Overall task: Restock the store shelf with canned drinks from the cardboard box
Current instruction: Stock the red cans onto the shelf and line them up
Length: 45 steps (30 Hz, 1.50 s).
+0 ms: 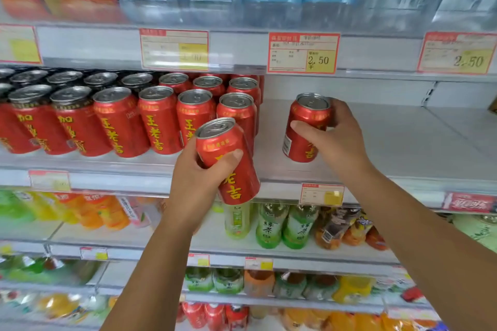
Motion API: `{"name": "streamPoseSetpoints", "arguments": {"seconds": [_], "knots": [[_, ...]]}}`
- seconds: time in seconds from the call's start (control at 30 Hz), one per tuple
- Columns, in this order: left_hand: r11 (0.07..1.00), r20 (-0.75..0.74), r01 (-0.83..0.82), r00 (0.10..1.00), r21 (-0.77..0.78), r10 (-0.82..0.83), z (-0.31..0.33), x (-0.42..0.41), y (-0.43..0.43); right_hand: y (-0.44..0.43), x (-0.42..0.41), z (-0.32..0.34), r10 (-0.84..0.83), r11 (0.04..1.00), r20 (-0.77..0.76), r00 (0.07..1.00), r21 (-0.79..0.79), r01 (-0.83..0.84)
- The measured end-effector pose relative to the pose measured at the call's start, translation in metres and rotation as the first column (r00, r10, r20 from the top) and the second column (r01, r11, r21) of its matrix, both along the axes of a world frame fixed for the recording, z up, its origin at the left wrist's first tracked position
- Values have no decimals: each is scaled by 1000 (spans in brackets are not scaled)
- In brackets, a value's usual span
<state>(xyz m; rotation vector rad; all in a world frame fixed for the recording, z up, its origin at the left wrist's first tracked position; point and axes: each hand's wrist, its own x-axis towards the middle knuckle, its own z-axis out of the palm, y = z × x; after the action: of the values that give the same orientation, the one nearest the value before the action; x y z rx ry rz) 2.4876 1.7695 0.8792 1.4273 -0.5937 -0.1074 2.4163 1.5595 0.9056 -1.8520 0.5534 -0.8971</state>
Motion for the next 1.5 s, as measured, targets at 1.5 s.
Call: {"name": "streamPoseSetpoints", "arguments": {"seconds": [1.5], "knots": [[995, 70, -10, 998, 101, 2, -17, 7, -13, -107, 164, -32, 112, 983, -242, 964, -112, -142]]}}
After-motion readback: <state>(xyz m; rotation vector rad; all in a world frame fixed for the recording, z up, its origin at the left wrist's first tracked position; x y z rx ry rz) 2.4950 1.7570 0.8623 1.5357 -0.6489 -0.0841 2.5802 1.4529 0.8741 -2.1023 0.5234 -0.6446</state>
